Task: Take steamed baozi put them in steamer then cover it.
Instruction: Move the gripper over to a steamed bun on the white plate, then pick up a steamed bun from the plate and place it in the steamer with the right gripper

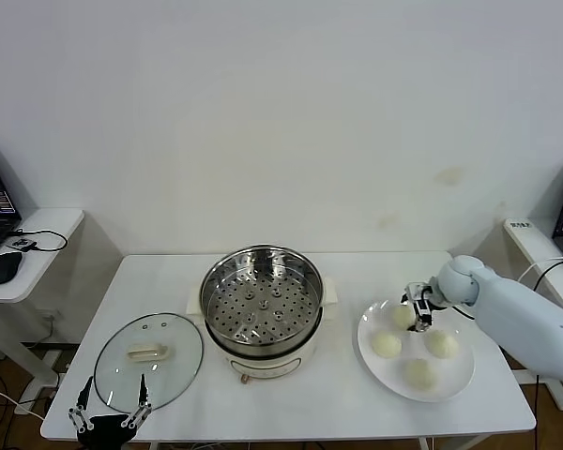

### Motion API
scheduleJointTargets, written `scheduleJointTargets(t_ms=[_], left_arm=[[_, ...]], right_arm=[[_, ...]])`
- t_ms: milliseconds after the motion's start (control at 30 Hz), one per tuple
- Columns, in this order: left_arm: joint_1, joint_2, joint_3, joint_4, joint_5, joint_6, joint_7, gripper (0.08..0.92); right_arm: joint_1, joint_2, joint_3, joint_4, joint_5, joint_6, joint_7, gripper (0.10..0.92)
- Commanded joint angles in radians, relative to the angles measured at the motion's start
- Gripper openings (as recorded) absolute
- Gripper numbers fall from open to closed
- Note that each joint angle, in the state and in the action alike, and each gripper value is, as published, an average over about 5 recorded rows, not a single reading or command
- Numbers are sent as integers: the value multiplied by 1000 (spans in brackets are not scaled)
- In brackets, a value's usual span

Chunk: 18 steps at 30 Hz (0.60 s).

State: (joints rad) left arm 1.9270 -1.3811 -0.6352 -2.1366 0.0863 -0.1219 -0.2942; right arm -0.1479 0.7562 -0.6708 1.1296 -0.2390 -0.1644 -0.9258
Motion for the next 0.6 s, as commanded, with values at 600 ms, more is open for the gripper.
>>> scheduleJointTargets(t_ms=[600], left_arm=[[-11, 20, 10, -28, -2, 15, 8, 823]], right_arm=[[294, -154, -165, 214, 215, -27, -39, 619]])
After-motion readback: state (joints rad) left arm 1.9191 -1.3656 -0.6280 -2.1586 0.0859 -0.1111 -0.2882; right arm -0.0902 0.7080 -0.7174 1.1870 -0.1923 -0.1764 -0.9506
